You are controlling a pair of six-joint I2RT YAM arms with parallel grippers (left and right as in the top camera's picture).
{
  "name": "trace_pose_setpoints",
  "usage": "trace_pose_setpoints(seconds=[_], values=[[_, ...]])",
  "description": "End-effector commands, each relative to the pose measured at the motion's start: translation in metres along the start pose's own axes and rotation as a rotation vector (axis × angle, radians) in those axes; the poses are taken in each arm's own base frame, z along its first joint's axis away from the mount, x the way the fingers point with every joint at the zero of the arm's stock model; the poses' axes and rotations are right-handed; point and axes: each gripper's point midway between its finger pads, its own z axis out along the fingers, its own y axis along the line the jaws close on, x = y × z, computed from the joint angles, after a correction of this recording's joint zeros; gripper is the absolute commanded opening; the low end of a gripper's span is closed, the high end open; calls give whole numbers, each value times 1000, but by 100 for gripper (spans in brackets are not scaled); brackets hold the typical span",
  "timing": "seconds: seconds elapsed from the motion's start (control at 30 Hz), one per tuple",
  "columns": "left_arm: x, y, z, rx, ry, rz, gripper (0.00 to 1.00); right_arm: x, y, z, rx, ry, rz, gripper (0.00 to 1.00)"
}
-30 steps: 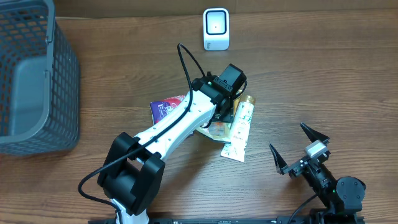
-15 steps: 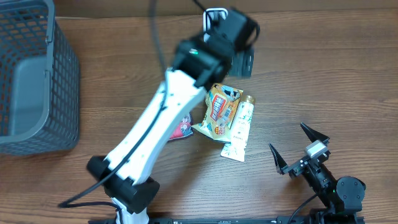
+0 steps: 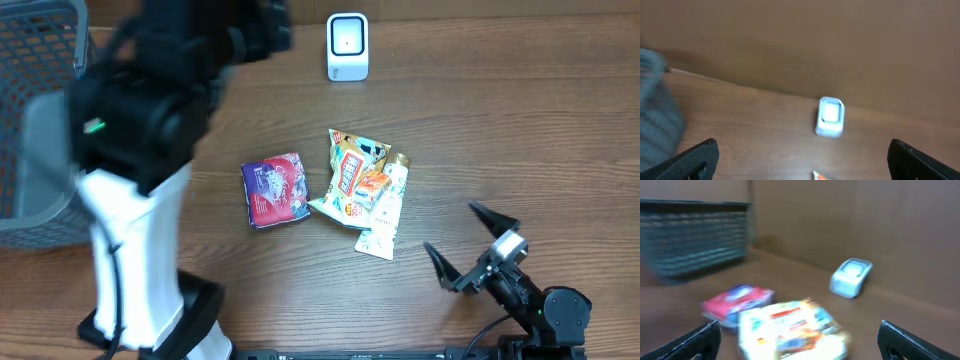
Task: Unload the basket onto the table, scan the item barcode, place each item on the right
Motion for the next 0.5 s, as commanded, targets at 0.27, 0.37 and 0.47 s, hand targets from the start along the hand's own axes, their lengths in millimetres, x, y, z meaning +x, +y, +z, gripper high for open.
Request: trace_pose_setpoints(seconds=[0.27,0.37,0.47], values=[[-25,56,-74,-78,-127,-46,100,-76,26,-18,-38,95,228,100],[-10,66,-69,-137,-68,-23,100,-94,14,-16,39,218,366,100],[1,77,-66,-200,-28,-55,100,-93,5,-7,60,384,488,100]])
